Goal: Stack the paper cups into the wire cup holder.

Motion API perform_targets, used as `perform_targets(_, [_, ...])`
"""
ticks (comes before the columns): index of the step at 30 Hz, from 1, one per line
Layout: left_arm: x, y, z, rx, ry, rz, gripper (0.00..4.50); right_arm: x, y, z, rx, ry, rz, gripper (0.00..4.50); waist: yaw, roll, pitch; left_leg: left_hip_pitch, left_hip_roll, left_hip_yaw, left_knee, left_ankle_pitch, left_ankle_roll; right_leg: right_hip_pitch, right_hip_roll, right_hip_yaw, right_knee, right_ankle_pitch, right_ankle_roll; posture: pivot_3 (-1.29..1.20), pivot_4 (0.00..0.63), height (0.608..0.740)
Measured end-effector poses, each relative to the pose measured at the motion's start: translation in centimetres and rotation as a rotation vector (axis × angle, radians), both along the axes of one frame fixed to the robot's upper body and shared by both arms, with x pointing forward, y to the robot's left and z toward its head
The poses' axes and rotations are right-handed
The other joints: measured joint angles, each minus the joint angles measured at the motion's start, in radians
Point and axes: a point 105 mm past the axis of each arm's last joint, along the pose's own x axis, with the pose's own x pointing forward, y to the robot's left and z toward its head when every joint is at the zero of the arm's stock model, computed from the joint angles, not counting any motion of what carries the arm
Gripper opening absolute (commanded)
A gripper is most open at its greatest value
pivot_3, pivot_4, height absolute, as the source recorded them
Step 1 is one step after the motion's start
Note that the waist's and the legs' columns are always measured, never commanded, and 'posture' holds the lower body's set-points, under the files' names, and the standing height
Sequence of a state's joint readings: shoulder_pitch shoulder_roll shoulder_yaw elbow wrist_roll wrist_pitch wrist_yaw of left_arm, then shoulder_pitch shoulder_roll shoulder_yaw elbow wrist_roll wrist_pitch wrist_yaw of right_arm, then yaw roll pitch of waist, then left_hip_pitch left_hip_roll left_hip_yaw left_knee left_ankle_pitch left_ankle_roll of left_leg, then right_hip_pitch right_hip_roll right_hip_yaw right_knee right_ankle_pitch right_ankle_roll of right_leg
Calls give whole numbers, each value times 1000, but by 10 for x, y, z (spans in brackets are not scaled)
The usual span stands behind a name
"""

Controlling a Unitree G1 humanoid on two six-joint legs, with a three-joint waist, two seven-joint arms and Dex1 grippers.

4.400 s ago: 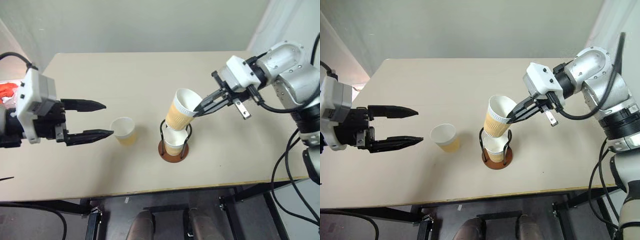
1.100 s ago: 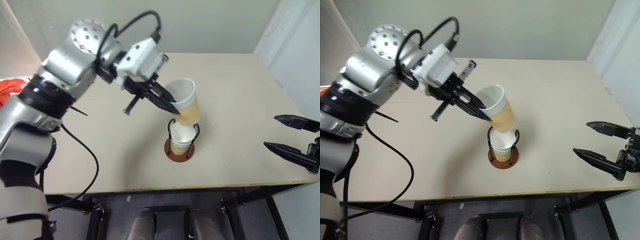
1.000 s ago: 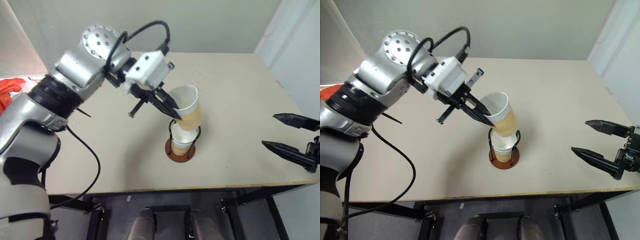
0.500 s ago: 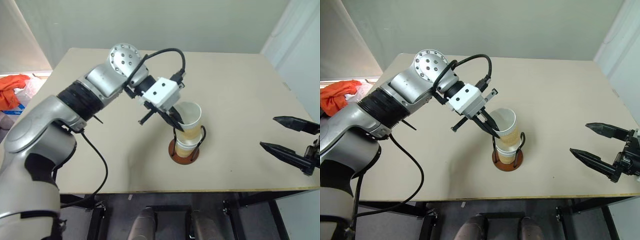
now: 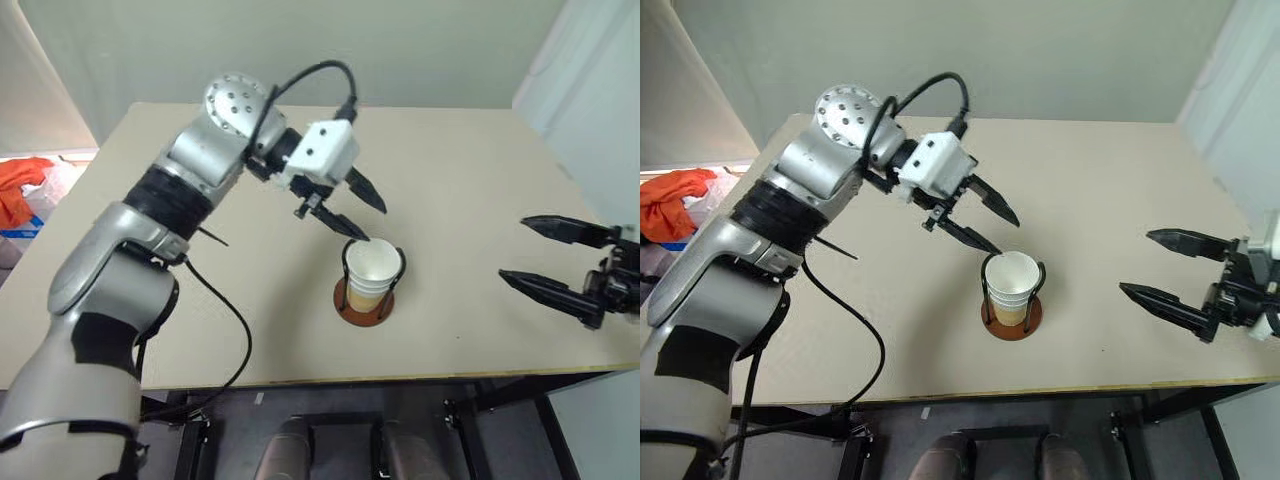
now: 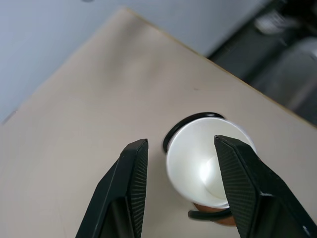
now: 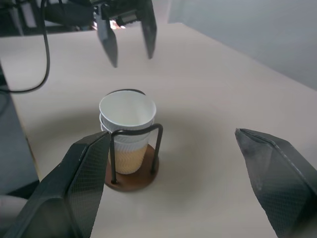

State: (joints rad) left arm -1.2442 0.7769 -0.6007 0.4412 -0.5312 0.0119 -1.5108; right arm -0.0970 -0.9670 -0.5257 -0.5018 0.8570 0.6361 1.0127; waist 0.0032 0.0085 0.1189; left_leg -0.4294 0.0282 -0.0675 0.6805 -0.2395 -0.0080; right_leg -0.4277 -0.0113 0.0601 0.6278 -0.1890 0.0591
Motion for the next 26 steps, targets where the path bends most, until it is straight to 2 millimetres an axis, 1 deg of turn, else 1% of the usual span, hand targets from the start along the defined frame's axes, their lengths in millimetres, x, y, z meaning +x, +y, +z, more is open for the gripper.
perform_targets(2, [-4,46,-14,-51,126,186,2310,11,6,-1,-13,10,59,4289,-17,2,0,3,1,3,-1,2,-2,-1,6,0,0,0,0,0,150,740])
perform_targets(3, [-6,66,-18,-71,179,272,2310,15,5,-2,-23,18,73,4289,-17,2,1,2,2,2,-2,3,-4,-2,8,-2,1,-1,-1,0,150,740])
perform_targets(5, [-17,91,-19,-115,228,383,2310,23,5,0,-40,11,111,4289,-11,1,0,2,3,-2,-3,5,-7,-3,7,2,1,-4,-6,0,150,740])
perform_targets(6, [-27,105,-20,-130,239,442,2310,28,6,1,-51,8,138,4289,-9,1,0,2,4,-2,-5,4,-7,-3,5,5,2,-8,-13,0,150,740])
perform_targets(7, [-34,116,-19,-137,250,496,2310,32,4,0,-60,15,147,4289,-2,1,0,2,4,-3,-6,4,-5,-2,4,5,3,-10,-17,0,150,740])
perform_targets(8, [-41,125,-19,-157,258,547,2310,37,3,-2,-69,27,160,4289,6,1,0,4,3,-4,-8,3,-3,-6,5,4,3,-12,-20,0,150,740])
perform_targets(11, [-60,139,-17,-215,271,642,2310,47,8,-3,-83,34,226,4289,16,0,0,5,3,-2,-10,1,-4,-5,2,5,12,-15,-27,0,150,740])
perform_targets(14, [-79,159,-24,-245,294,756,2310,58,15,-5,-95,47,289,4289,6,-1,-1,9,3,0,-13,0,-6,-5,1,5,17,-18,-31,0,150,740])
perform_targets(15, [-83,163,-24,-257,293,780,2310,61,14,-6,-98,55,297,4289,6,-1,-1,10,3,-1,-15,0,-6,-5,1,4,17,-20,-34,0,150,740])
perform_targets(19, [-98,177,-20,-265,276,854,2310,69,13,-7,-110,76,336,4289,5,-1,-1,12,5,-2,-18,0,-7,-6,2,3,20,-19,-39,0,150,740])
perform_targets(22, [-105,183,-15,-272,266,876,2310,72,10,-5,-114,81,348,4289,4,-1,-1,13,5,-2,-17,1,-8,-7,3,2,20,-16,-45,0,150,740])
perform_targets(26, [-108,182,-14,-268,262,879,2310,74,8,-4,-111,85,356,4289,0,-1,-1,14,5,-2,-16,2,-10,-7,2,3,18,-13,-51,0,150,740])
